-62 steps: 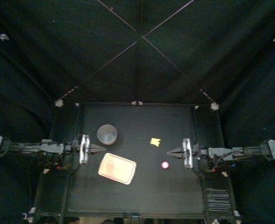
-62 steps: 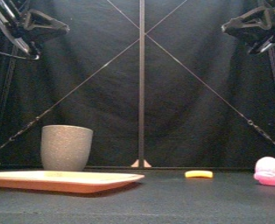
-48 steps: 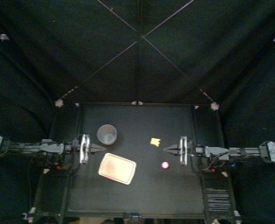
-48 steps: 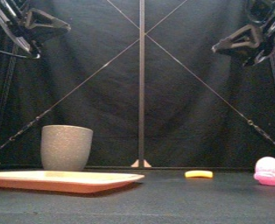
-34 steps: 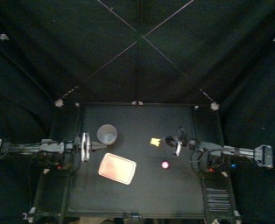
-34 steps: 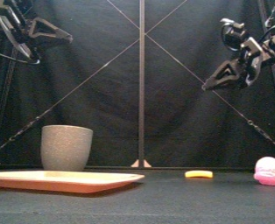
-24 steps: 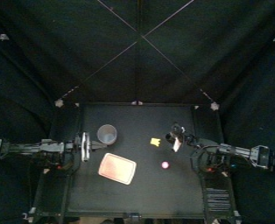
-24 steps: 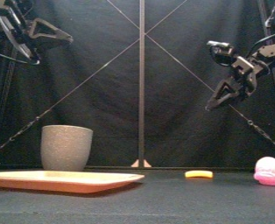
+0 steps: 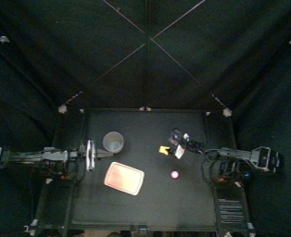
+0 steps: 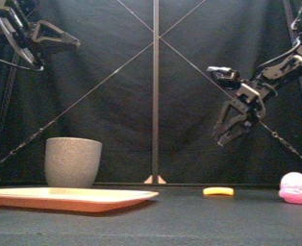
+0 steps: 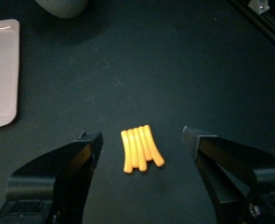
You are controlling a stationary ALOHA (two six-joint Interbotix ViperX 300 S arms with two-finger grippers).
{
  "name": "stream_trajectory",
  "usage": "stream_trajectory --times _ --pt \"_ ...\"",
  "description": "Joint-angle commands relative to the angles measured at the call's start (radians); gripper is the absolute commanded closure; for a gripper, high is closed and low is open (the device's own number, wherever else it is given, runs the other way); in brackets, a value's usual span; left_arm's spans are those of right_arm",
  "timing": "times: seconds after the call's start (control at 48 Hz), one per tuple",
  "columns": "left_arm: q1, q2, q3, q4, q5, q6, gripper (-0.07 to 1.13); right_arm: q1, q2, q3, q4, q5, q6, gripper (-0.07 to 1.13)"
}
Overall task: Pick the fries then place it on the pink plate
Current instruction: Pick the fries
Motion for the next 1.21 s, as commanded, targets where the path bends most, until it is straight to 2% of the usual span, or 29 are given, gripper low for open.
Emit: stream_trajectory --times 0.021,0.333,0.458,0.792,1.208 --pt "0.003 0.005 -0.028 0.003 -0.009 0.002 1.08 0.011 0.069 -0.071 -0.026 0.029 -0.002 0.01" --pt "0.009 0.005 -0.025 0.003 -0.011 0.002 1.08 0.029 0.25 -0.256 -0.103 0.362 -0.009 0.01" --pt "0.008 0.005 -0.012 0.002 -0.011 0.002 1.08 0.029 0.302 -0.298 -0.143 0.446 -0.011 0.01" --pt "0.014 0.005 -0.018 0.003 -0.011 0.0 1.08 0.018 0.41 -0.337 -0.213 0.396 -0.003 0.01" --pt "0.014 -0.012 -0.035 -0.003 -0.011 -0.002 1.07 -0.011 0.48 -0.344 -0.167 0.365 -0.003 0.02"
